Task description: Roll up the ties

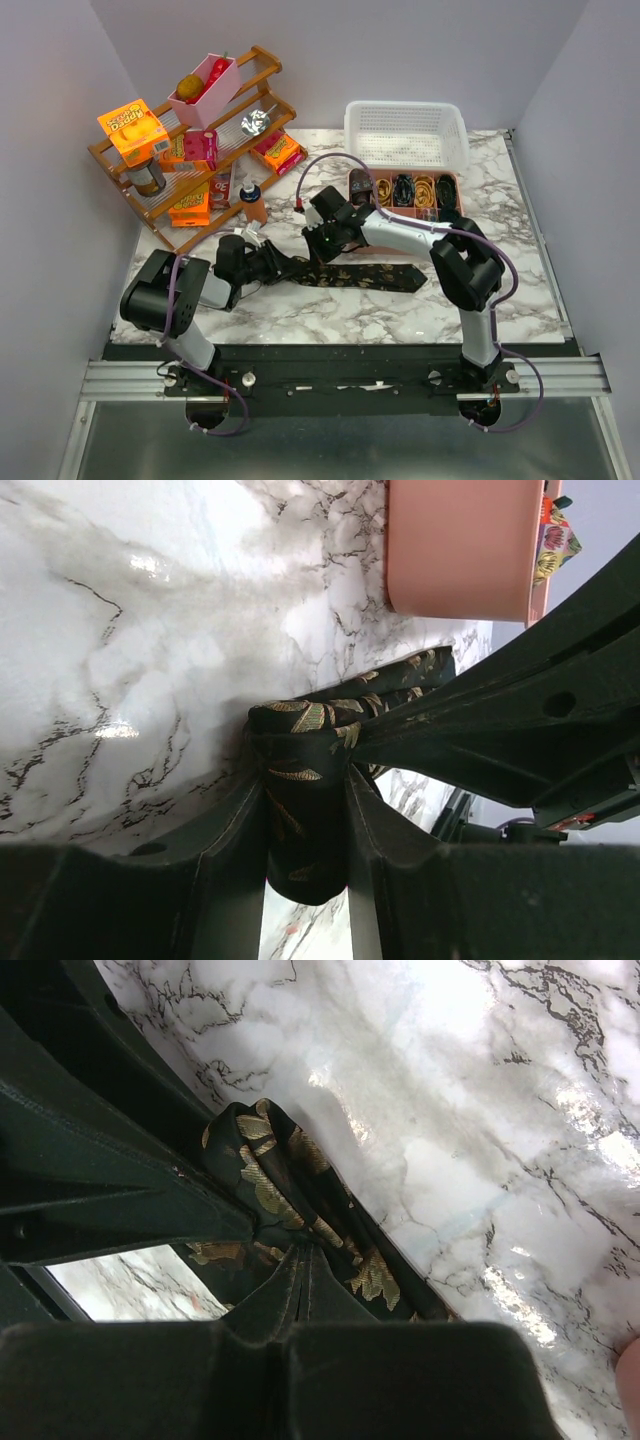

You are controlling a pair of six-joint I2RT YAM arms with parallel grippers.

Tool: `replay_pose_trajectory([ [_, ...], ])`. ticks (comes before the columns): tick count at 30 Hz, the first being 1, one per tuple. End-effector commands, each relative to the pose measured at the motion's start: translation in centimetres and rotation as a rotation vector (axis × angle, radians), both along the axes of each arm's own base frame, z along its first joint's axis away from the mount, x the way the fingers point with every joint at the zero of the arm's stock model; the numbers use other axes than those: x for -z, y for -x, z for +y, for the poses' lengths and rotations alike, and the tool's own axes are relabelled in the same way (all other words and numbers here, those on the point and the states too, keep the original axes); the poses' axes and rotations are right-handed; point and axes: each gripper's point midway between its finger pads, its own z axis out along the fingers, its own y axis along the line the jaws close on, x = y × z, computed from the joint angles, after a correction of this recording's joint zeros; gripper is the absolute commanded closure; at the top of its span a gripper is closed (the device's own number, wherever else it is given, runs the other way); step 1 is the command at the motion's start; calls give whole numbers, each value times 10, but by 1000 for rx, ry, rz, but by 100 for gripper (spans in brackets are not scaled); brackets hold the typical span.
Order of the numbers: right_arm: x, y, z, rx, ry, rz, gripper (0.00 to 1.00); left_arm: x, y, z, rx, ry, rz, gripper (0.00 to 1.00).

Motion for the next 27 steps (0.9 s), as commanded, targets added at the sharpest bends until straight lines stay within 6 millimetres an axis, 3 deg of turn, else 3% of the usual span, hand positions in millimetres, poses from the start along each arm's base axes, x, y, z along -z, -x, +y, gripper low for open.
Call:
replay_pose_trajectory([
  [1,-8,-1,-7,20,13,-41,99,-4,0,2,27,-81,-13,69],
  [3,-11,-1,-6,16,7,-46,99,-9,-6,7,26,-145,-55,69],
  [4,-11,0,-6,15,6,-43,99,-1,0,12,24,-183,-1,70],
  [11,-2,3,3,-2,-13,-4,99,-2,1,33,5,-382,2,71],
  [17,2,6,17,-15,-60,47,99,-13,0,42,-9,-514,-22,71],
  [27,9,12,36,-35,-88,85,99,-27,-5,30,2,-643,-62,71],
])
